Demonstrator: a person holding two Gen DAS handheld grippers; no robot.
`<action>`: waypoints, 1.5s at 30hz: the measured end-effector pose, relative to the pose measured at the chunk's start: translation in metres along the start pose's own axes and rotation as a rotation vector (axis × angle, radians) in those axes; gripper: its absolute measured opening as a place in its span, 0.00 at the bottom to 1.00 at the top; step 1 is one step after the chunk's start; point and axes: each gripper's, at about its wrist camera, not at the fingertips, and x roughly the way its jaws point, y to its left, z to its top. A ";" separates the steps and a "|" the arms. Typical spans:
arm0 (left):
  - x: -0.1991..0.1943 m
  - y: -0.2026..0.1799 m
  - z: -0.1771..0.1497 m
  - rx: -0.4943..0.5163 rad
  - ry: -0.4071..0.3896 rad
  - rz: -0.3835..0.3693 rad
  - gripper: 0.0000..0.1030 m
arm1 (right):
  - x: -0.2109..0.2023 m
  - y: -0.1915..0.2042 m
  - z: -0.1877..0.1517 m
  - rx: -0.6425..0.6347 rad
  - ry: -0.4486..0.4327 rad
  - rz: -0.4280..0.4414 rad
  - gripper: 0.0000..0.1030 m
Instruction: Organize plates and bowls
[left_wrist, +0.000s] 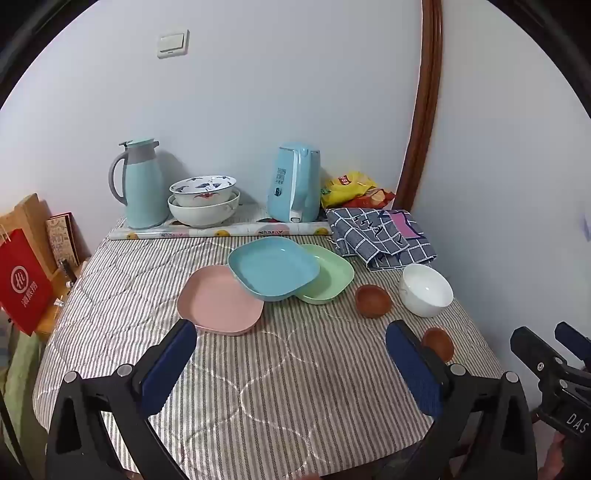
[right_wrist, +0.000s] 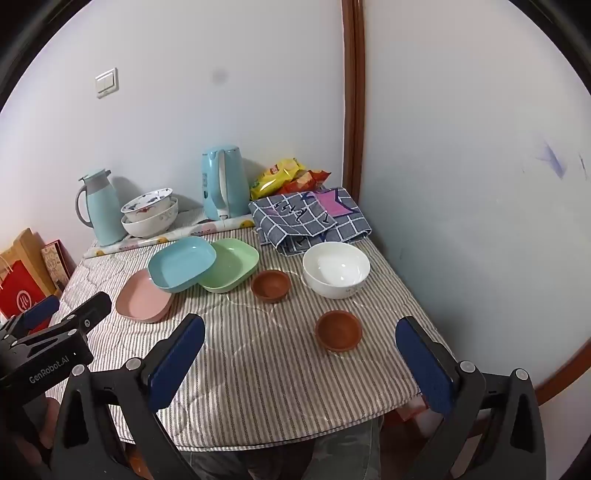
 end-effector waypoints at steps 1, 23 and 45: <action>0.000 0.001 0.000 -0.013 0.005 -0.012 1.00 | 0.001 0.000 0.000 0.000 0.002 0.001 0.99; -0.009 0.005 0.001 -0.011 -0.014 0.003 1.00 | -0.004 0.002 0.003 0.003 -0.009 0.005 0.99; -0.012 0.007 0.000 -0.008 -0.021 0.010 1.00 | -0.005 0.006 0.003 0.000 -0.023 0.015 0.99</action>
